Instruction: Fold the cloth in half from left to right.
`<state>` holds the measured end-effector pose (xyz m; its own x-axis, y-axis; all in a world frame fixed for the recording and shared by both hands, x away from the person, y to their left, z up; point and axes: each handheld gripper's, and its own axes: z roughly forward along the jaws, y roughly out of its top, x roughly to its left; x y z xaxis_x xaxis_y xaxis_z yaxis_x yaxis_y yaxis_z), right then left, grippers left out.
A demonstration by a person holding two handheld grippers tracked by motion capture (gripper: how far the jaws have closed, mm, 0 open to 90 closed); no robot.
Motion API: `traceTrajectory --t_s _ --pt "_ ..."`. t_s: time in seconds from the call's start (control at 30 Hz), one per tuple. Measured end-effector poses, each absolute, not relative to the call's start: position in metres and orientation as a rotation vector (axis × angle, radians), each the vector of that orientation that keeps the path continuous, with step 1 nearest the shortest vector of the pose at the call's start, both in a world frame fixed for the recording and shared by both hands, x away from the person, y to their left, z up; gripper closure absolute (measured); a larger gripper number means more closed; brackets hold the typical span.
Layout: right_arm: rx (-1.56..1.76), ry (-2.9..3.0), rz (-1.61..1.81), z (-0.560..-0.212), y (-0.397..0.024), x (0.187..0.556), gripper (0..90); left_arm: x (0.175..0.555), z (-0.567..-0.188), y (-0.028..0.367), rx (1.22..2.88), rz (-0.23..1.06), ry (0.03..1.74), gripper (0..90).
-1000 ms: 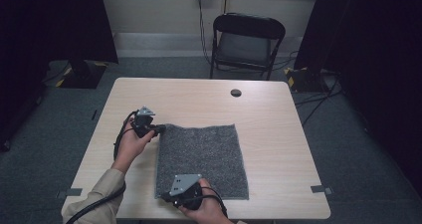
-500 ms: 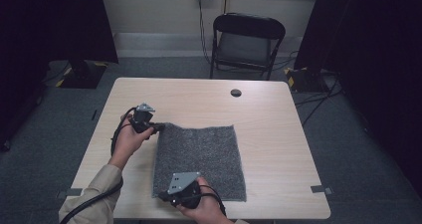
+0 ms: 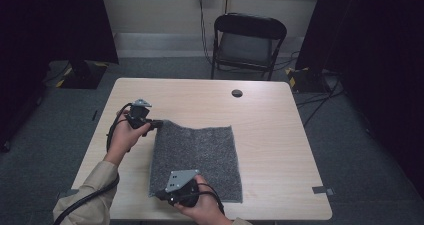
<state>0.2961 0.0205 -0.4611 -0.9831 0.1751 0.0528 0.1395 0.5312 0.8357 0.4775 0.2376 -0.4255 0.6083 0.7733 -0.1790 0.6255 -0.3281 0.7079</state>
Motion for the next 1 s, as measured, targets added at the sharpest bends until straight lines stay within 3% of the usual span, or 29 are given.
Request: traceTrajectory --t_s 0.5,1.0 --pt "0.249 2.712 1.526 -0.45 0.032 0.298 90.0 0.478 -0.394 0.246 2.089 0.263 1.081 88.4" --pt "0.264 2.695 1.569 -0.44 0.021 0.299 90.0 0.487 -0.38 0.225 2.086 0.259 1.051 88.4"
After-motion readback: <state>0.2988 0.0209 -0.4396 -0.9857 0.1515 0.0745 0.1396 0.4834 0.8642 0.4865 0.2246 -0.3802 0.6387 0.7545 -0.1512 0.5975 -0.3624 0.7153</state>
